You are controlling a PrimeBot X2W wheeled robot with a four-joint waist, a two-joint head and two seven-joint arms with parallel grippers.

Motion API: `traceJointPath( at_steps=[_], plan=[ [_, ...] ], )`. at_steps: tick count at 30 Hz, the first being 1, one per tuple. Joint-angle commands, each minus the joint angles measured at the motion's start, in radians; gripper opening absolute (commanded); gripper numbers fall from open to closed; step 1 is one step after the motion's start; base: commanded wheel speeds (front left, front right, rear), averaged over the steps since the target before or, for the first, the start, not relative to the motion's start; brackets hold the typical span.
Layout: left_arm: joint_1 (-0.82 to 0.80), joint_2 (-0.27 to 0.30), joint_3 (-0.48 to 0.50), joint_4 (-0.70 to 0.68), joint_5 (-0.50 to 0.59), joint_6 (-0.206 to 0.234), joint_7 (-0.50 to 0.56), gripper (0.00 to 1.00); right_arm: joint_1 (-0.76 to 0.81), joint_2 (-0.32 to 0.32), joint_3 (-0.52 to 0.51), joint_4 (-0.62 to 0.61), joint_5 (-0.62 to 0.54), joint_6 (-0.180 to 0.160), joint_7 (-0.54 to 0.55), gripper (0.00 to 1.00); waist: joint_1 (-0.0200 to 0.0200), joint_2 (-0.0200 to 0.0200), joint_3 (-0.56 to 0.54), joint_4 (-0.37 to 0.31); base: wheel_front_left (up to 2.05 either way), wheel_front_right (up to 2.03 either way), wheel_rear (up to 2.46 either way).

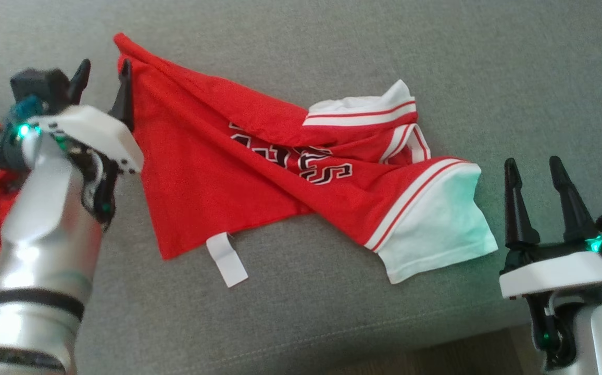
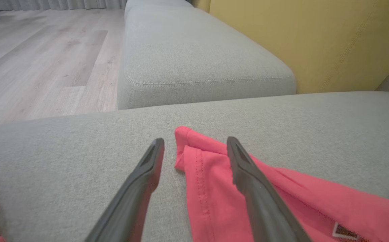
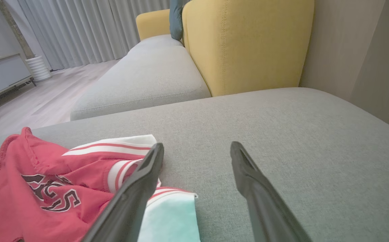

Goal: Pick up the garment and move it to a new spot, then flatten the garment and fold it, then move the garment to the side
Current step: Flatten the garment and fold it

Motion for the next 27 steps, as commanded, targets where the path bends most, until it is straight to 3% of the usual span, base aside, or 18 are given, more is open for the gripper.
traceJointPath(
  at_steps=[1, 9, 14, 19, 27],
  plan=[
    [0.026, 0.029, 0.036, -0.059, 0.002, 0.017, -0.015, 1.0, -0.019, -0.009, 0.025, -0.032, -0.013, 0.004, -0.005, 1.0, 0.0, 0.0, -0.023, 0.018, 0.0, 0.0, 0.0],
    [0.357, 0.007, 0.152, -0.517, 0.071, 0.138, -0.019, 1.0, -0.003, -0.009, 0.037, -0.06, -0.055, 0.004, 0.016, 1.0, 0.0, 0.0, -0.097, 0.073, 0.0, 0.0, 0.0],
    [0.565, -0.019, 0.173, -0.721, 0.113, 0.176, -0.019, 1.0, 0.019, -0.009, 0.054, -0.067, -0.075, 0.004, 0.038, 1.0, 0.0, 0.0, -0.147, 0.102, 0.0, 0.0, 0.0],
    [0.711, -0.042, 0.163, -0.827, 0.132, 0.201, -0.019, 1.0, 0.049, -0.009, 0.067, -0.067, -0.086, 0.004, 0.057, 1.0, 0.0, 0.0, -0.194, 0.128, 0.0, 0.0, 0.0],
    [0.811, -0.046, 0.13, -0.884, 0.155, 0.224, -0.015, 1.0, 0.087, -0.009, 0.075, -0.072, -0.088, 0.004, 0.078, 1.0, 0.0, 0.0, -0.244, 0.145, 0.0, 0.0, 0.0]
  ],
)
